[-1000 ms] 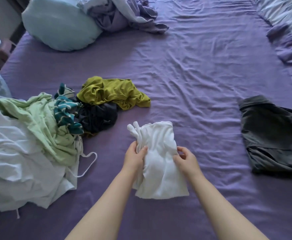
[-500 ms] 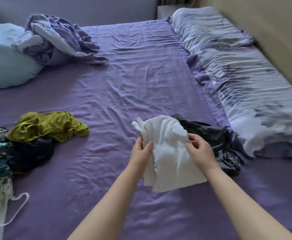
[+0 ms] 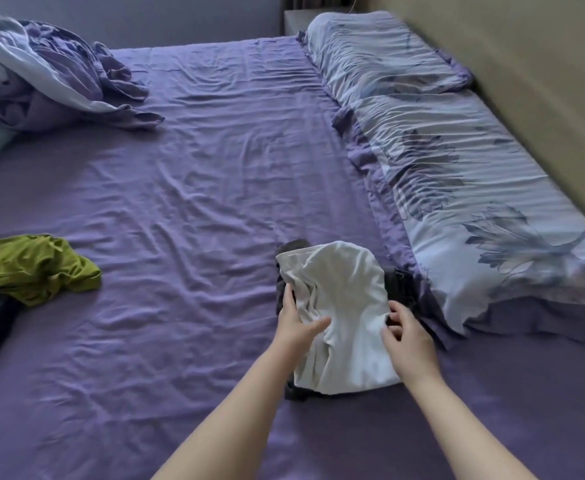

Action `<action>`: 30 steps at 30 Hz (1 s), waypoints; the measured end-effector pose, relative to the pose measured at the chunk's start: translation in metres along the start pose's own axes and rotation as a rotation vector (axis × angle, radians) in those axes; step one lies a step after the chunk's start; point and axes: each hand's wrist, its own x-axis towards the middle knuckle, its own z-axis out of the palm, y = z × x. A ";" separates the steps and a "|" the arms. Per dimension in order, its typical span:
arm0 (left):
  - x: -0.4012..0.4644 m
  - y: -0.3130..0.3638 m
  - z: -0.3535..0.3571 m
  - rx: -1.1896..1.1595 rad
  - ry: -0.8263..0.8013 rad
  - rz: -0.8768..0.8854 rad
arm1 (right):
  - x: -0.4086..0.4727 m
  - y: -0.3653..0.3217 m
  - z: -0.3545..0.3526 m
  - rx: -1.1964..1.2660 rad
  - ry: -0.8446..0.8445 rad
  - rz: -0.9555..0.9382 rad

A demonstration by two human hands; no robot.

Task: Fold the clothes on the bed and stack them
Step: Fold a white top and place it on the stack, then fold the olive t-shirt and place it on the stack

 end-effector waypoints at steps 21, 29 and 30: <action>-0.062 -0.017 -0.044 1.017 0.176 -0.070 | -0.048 -0.032 0.025 -0.773 -0.254 -0.317; -0.122 -0.048 -0.125 1.039 0.105 -0.206 | -0.114 -0.086 0.083 -0.824 -0.427 -0.465; -0.130 -0.052 -0.137 1.039 0.113 -0.220 | -0.122 -0.093 0.091 -0.836 -0.464 -0.466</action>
